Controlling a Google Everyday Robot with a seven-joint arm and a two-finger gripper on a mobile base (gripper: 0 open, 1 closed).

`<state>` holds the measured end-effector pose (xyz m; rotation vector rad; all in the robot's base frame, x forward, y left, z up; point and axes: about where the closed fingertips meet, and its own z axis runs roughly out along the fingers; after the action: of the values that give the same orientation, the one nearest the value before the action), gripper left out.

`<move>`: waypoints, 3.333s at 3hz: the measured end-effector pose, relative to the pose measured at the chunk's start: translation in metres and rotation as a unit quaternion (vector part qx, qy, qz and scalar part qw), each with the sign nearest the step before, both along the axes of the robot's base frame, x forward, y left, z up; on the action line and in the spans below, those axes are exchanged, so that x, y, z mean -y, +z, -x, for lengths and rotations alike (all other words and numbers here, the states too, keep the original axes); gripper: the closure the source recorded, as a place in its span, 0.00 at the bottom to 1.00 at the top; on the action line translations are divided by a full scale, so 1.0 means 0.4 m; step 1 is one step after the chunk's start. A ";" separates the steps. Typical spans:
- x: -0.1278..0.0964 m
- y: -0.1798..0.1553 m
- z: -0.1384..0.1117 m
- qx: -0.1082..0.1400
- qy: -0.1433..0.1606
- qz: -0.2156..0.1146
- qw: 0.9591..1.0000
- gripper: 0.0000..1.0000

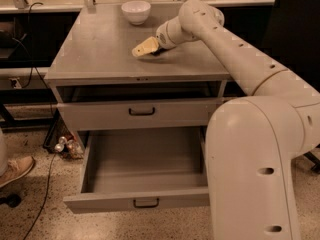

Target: Place rxbar blueberry into middle drawer

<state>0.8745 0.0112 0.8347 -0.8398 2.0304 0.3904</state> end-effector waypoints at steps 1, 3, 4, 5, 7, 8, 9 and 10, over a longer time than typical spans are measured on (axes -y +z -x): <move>0.016 -0.026 -0.007 -0.010 -0.013 -0.001 1.000 0.07; 0.077 -0.012 0.013 -0.010 -0.025 -0.018 0.999 0.58; 0.110 0.032 0.055 -0.001 -0.014 -0.034 0.999 0.87; 0.121 0.074 0.104 0.009 0.001 -0.043 0.999 1.00; 0.203 0.176 0.312 0.001 0.046 -0.035 0.998 1.00; 0.190 0.137 0.346 -0.030 0.068 -0.023 0.997 1.00; 0.187 0.141 0.333 -0.023 0.063 -0.026 0.997 1.00; 0.200 0.151 0.370 -0.018 0.063 -0.028 0.997 1.00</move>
Offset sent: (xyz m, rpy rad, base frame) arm 0.0043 -0.0292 -0.0152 0.0139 0.0323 -0.0785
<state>0.7264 -0.0689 0.8949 -0.9346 1.9967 0.5340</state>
